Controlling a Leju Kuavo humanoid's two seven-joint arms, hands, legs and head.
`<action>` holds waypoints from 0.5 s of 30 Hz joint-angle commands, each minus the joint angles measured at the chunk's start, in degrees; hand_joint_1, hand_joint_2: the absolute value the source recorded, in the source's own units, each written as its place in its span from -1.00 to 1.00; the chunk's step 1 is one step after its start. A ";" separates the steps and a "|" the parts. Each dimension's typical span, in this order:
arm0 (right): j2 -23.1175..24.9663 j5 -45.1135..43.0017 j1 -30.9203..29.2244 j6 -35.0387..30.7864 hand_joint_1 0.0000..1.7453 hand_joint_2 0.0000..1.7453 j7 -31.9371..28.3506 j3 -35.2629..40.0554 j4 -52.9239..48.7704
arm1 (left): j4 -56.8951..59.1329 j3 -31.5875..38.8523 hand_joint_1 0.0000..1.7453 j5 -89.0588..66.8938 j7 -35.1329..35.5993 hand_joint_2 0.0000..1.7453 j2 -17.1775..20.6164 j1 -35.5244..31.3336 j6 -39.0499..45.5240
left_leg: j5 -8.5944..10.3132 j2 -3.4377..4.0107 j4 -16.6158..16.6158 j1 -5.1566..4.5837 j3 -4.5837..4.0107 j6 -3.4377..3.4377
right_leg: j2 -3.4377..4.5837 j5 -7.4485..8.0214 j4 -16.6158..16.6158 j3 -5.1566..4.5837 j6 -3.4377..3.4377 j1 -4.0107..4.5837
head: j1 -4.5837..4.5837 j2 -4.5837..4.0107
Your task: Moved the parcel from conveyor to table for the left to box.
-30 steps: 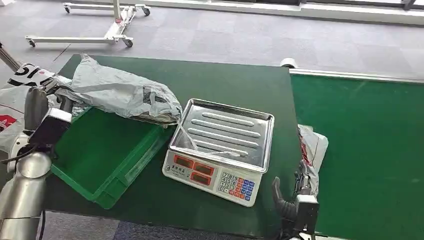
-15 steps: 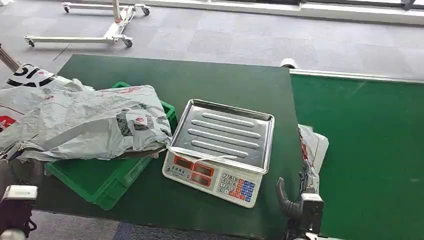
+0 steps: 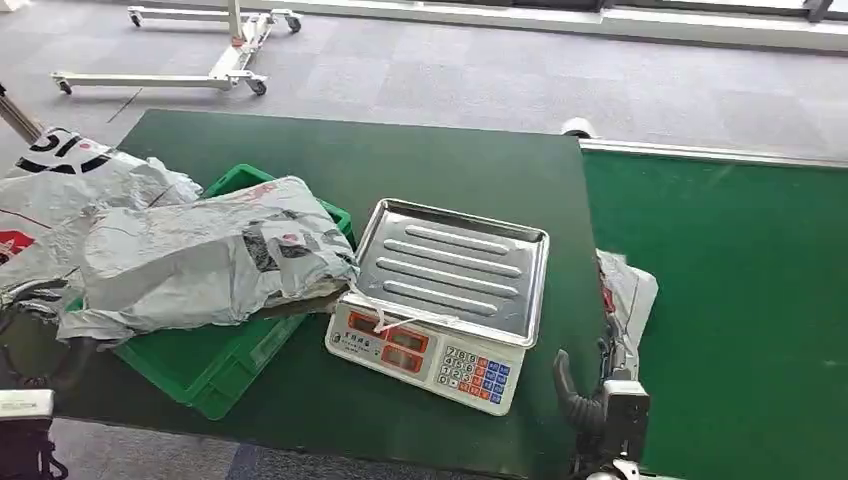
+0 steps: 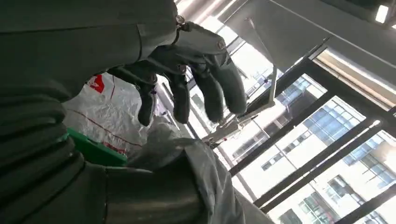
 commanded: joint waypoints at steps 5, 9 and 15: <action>2.43 1.45 -0.11 1.54 -1.00 1.00 1.07 -3.82 -1.85 | 0.87 2.49 -1.00 2.83 0.39 -1.00 -2.58 -2.11 -0.93 | 0.04 -0.42 -0.10 0.06 0.10 0.05 | 0.27 0.02 -0.12 0.13 -0.08 0.02 | 0.00 0.00; 2.69 1.69 -0.14 1.69 -1.00 1.00 1.21 -4.13 -1.50 | 0.07 3.40 -1.00 3.04 0.52 -1.00 -2.62 -1.27 -0.70 | 0.01 -0.33 -0.10 0.06 0.12 0.05 | 0.33 0.02 -0.12 0.13 -0.07 0.02 | 0.00 0.00; 2.96 1.89 0.17 1.80 -1.00 1.00 1.06 -4.66 -1.46 | 0.27 3.32 -1.00 2.42 1.13 -1.00 -2.59 -1.59 -0.29 | 0.02 -0.34 -0.10 0.04 0.10 0.04 | 0.23 0.01 -0.10 0.13 -0.06 0.00 | 0.00 0.00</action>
